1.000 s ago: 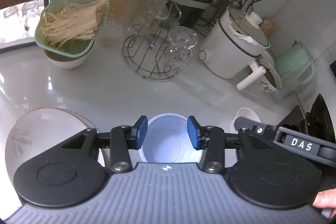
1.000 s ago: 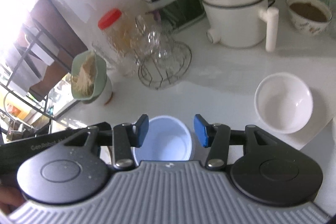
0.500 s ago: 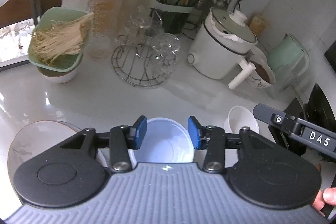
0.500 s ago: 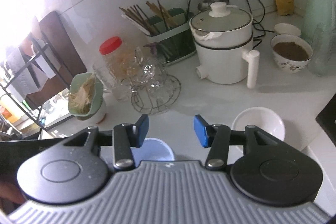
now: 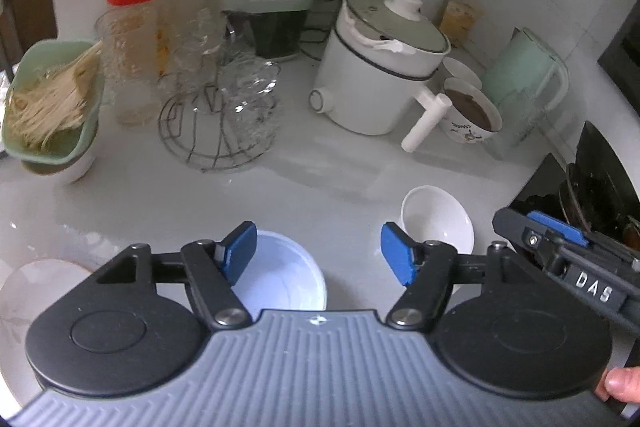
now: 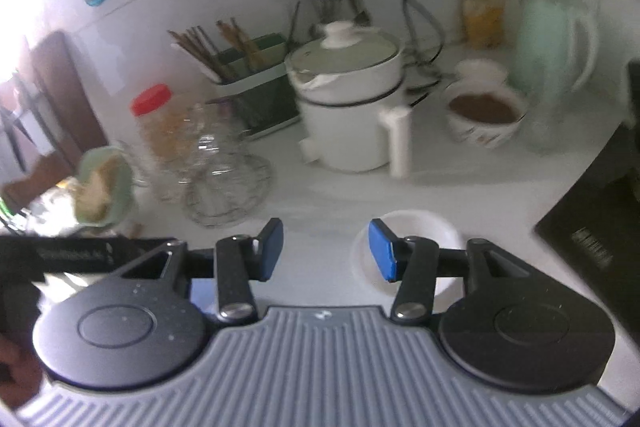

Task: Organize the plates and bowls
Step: 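Move both grippers to the white ceramic bowl and straddle its rim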

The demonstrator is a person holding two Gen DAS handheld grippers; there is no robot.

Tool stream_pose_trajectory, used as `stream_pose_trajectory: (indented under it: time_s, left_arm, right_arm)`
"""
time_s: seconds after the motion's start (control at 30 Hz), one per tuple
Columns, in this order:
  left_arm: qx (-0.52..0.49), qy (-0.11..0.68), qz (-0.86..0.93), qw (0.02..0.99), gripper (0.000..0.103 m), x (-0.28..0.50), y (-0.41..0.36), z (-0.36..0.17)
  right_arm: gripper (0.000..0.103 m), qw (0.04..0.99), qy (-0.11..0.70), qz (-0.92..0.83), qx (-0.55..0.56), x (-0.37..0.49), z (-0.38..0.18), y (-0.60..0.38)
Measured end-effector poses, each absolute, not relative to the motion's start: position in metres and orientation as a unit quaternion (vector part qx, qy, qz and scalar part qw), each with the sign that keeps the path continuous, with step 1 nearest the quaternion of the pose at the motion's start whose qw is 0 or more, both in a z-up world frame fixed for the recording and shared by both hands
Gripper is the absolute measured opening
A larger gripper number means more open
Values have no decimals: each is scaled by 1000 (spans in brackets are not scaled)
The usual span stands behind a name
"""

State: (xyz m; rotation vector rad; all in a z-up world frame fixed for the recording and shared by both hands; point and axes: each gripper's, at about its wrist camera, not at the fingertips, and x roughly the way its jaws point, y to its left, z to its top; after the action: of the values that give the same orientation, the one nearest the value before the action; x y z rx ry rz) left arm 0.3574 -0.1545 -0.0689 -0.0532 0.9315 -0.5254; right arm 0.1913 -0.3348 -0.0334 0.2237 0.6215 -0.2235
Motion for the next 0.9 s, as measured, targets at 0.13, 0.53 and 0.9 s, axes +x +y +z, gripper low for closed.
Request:
stream_pose_trajectory:
  time_s: [0.13,0.53,0.9]
  left_arm:
    - [-15,447,-260,856,73,360,-170,-69]
    - [12,459,-278,844,73,361,-210,-83]
    - [13,486,-295,823,73,381,-243,-112]
  right_arm:
    - [51,936,307,-113,132,185,-41,-348]
    - [51,925,316,-142,156,179,-65,-381]
    - [50,917,329,-157,160,188,-89,-405]
